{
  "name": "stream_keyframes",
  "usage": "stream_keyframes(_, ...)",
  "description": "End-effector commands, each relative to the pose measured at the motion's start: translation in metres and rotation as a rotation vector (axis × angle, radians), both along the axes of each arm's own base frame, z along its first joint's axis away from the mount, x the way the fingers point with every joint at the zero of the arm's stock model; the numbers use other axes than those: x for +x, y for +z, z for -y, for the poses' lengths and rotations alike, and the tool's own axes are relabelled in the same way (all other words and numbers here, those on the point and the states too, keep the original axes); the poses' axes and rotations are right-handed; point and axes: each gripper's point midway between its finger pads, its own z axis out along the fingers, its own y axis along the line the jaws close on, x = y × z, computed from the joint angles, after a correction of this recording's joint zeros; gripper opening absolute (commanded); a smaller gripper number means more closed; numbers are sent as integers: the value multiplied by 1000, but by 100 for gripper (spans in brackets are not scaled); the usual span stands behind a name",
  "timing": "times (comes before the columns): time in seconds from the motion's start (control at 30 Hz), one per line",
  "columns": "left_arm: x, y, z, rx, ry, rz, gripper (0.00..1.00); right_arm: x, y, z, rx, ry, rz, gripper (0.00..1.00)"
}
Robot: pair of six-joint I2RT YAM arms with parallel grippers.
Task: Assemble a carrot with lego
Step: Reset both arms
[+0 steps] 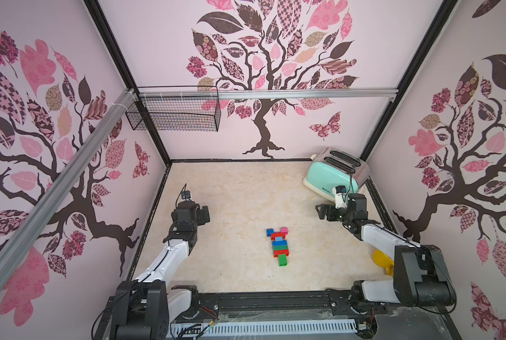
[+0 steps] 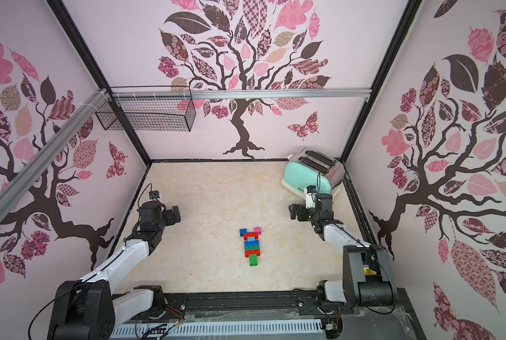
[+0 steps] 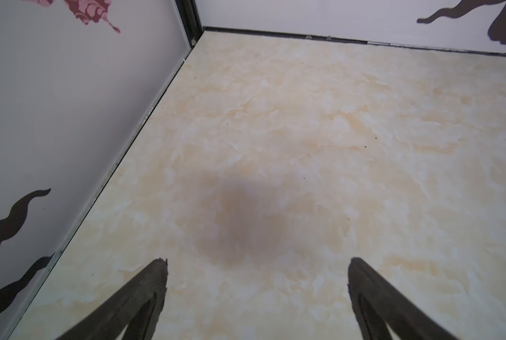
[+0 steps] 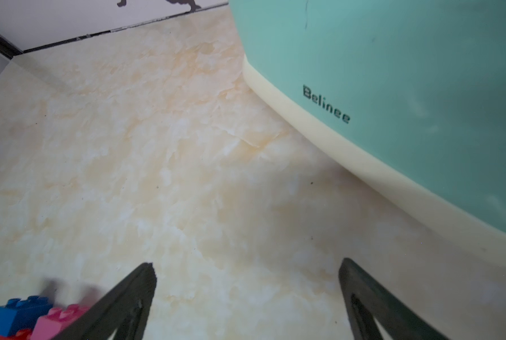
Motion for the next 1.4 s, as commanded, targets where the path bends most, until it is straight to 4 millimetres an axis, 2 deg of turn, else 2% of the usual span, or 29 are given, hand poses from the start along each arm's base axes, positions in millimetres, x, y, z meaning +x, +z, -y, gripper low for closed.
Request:
stream_keyframes(0.0,22,37,10,54,-88,224,97,16,29,10,-62,-29,201,99)
stream_keyframes(0.33,34,10,18,14,-133,254,96,17,24,15,-54,-41,315,100)
stream_keyframes(0.6,42,-23,7,19,-65,246,98,15,16,19,-61,-59,376,100)
stream_keyframes(0.87,44,-26,4,16,-41,210,98,0,16,18,-67,-65,469,99)
stream_keyframes(0.97,42,-24,4,30,-42,224,98,3,12,17,-77,-57,416,99)
stream_keyframes(1.37,45,-25,4,13,-46,216,98,5,12,18,-73,-64,417,100)
